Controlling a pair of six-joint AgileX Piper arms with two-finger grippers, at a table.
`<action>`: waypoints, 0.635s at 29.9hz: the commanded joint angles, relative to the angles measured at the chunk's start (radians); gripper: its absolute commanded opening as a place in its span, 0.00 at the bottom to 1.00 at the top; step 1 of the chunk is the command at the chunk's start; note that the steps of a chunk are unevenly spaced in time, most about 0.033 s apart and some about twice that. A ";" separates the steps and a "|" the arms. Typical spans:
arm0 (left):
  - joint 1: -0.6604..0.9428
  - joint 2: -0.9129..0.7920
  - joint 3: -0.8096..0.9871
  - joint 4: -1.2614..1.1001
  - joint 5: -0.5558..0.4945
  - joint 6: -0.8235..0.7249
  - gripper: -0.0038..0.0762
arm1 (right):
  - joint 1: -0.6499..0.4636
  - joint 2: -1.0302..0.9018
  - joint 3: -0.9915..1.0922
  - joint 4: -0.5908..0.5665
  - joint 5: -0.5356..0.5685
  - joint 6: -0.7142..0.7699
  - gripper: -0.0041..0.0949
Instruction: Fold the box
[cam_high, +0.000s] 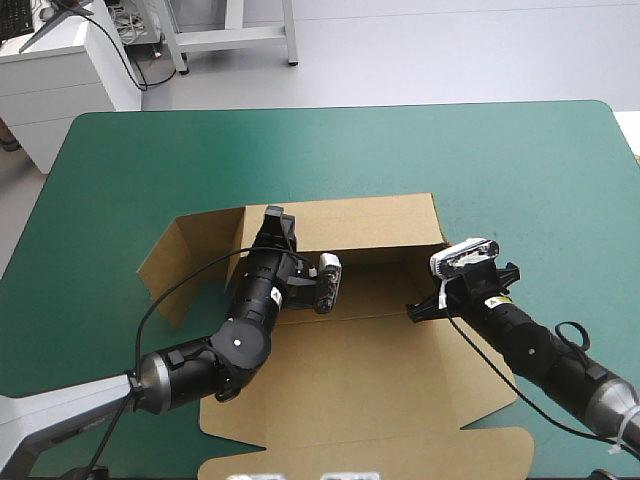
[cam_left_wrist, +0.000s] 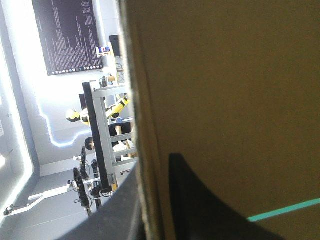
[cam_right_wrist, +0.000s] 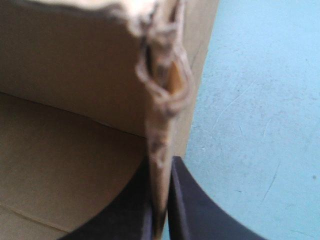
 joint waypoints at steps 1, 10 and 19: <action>-0.006 -0.029 -0.021 0.028 0.006 -0.005 0.42 | -0.001 -0.017 -0.042 -0.019 -0.037 -0.010 0.02; -0.037 -0.029 -0.021 0.028 0.051 -0.048 0.76 | -0.001 -0.016 -0.044 -0.015 -0.088 0.009 0.02; -0.089 -0.029 -0.021 0.028 0.168 -0.048 0.76 | -0.001 0.028 -0.108 -0.015 -0.162 -0.013 0.02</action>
